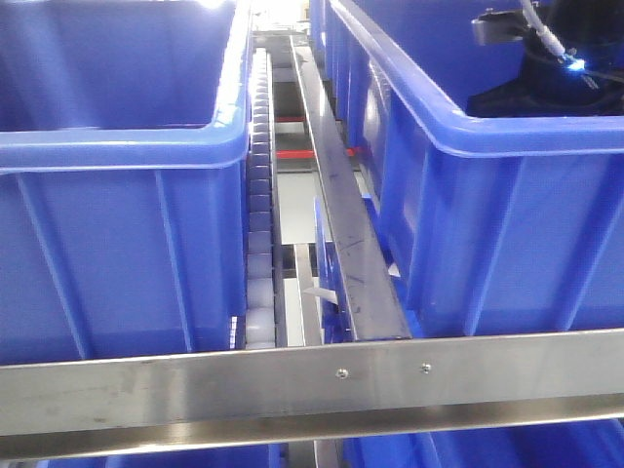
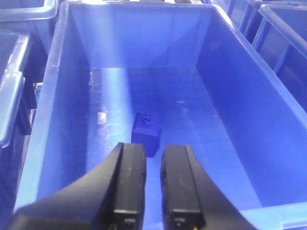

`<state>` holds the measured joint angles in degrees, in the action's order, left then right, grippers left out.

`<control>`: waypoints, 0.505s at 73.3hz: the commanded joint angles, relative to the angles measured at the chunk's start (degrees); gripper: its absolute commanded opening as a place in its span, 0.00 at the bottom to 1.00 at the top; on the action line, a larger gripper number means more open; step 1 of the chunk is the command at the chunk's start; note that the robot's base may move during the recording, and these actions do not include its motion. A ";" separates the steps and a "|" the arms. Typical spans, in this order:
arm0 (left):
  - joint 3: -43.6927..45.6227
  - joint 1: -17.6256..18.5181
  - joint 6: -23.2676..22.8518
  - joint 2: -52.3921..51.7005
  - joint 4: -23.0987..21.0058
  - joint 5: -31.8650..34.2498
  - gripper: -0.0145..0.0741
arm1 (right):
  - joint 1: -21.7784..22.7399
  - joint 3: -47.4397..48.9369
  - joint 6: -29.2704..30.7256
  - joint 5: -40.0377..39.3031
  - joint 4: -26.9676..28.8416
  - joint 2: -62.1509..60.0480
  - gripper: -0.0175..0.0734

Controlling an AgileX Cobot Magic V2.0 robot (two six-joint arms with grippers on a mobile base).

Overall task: Pick and sort blue part to right shelf
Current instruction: 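Lower the right gripper into a bin and release its part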

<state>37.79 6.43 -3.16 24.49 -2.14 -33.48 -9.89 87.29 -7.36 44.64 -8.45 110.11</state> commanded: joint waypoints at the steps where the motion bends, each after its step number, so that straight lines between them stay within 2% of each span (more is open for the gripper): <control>1: 1.64 0.19 0.00 0.23 -0.50 4.20 0.38 | 0.26 2.01 0.54 -1.60 -0.97 -5.84 0.85; 8: 1.64 0.19 0.00 -0.93 -0.50 4.20 0.38 | 0.26 1.95 0.54 -0.97 -0.97 -9.51 0.83; 13: 1.64 0.19 0.00 -2.76 -0.39 4.20 0.38 | 0.26 1.75 0.54 -0.34 -0.97 -12.63 0.76; 21: 1.64 0.19 0.00 -6.42 0.32 3.80 0.38 | 0.26 1.40 0.54 1.32 -0.92 -17.26 0.54; 23: 1.64 0.19 0.00 -7.41 0.59 3.38 0.38 | 0.26 0.80 0.54 1.32 -0.92 -18.63 0.45; 30: 1.64 0.19 0.00 -10.71 3.14 0.97 0.38 | 0.26 -3.61 0.54 -0.32 -0.92 -24.71 0.25; 37: 1.45 0.19 0.00 -13.59 4.88 -0.47 0.38 | 0.26 -10.73 0.54 -3.80 -0.88 -30.90 0.26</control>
<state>37.79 6.43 -3.16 12.22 1.18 -37.02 -9.89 79.46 -7.33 45.93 -8.45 85.94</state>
